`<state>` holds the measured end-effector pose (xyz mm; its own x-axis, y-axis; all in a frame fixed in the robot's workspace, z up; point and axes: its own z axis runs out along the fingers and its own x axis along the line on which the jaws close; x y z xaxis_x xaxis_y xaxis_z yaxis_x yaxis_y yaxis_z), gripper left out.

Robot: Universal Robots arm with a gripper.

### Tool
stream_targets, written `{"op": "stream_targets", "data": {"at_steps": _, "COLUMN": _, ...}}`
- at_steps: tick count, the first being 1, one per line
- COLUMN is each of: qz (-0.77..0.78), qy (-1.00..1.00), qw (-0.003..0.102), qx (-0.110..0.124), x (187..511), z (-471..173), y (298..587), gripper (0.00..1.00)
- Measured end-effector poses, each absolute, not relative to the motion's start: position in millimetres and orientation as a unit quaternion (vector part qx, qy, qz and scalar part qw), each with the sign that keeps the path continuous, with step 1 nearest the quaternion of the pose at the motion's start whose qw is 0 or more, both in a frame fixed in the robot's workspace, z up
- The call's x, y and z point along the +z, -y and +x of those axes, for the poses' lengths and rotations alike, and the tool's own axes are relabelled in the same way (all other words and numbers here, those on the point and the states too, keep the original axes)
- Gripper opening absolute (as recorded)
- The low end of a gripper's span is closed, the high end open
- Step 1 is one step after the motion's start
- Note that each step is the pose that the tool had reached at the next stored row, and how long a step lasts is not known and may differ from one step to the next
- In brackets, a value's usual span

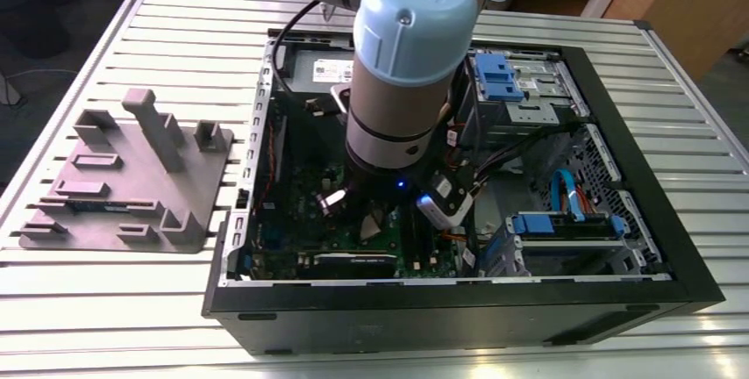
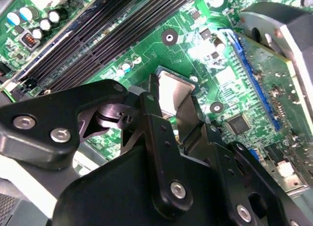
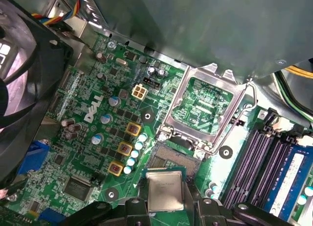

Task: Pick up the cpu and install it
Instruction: 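Place the cpu into insertion slot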

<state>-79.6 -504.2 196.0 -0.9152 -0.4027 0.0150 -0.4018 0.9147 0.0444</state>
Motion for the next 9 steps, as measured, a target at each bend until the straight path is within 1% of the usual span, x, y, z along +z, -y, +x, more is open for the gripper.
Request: {"op": "stream_targets", "data": {"at_steps": 9, "qz": 0.206, "qy": 0.978, "qw": 0.012, "qx": -0.02, "x": 196.0, "z": -80.4, "y": 507.5, "gripper": 0.42}}
